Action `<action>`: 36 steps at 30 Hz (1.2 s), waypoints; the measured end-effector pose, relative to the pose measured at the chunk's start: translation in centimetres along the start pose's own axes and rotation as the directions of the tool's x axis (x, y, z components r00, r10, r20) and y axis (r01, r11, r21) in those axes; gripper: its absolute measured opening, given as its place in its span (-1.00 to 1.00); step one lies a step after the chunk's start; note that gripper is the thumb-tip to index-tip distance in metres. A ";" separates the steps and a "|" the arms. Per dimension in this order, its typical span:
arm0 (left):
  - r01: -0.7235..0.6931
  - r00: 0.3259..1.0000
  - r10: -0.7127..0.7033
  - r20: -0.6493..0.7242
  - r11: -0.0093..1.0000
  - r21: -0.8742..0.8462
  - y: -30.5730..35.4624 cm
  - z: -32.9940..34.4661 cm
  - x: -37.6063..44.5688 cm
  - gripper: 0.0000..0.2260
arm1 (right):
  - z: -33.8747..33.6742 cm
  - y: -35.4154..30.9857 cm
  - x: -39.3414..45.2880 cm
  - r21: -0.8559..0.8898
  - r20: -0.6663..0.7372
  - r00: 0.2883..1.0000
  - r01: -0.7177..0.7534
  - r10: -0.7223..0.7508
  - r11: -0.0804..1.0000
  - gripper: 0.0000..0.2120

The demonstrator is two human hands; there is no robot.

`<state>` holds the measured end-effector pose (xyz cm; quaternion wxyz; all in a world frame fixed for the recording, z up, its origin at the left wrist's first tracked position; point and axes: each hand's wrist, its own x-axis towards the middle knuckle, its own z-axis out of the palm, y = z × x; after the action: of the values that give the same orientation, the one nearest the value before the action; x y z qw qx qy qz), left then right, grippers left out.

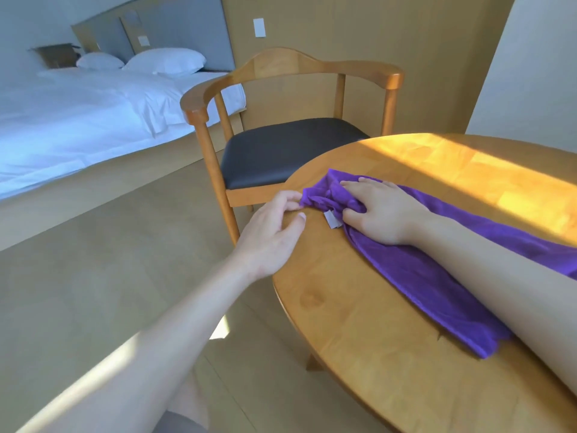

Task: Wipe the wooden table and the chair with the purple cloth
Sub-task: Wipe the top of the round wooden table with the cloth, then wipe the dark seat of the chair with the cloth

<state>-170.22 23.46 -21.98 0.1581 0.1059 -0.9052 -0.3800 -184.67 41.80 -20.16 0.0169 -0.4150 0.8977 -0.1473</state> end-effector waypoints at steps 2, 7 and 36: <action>-0.040 0.999 0.040 -0.037 0.999 -0.007 -0.3 -0.1 0.7 -0.64 | -0.2 -0.3 -0.7 0.024 -0.008 1.000 0.016 -0.016 1.000 -0.44; -0.140 0.990 0.134 -0.047 0.981 -0.131 -2.2 -0.4 1.9 -0.73 | -0.6 -2.0 -2.8 0.138 -0.066 0.990 0.129 -0.121 0.982 -0.59; -0.427 0.900 0.424 0.101 0.904 0.008 -19.4 -13.7 19.2 -0.74 | 1.5 -6.7 12.8 0.313 -0.413 0.840 -0.233 0.353 0.921 -0.76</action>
<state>-181.63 -4.88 -22.91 0.1913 -0.1103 -0.9187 -0.3273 -187.92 27.74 -18.52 -0.1219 -0.2191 0.9028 -0.3493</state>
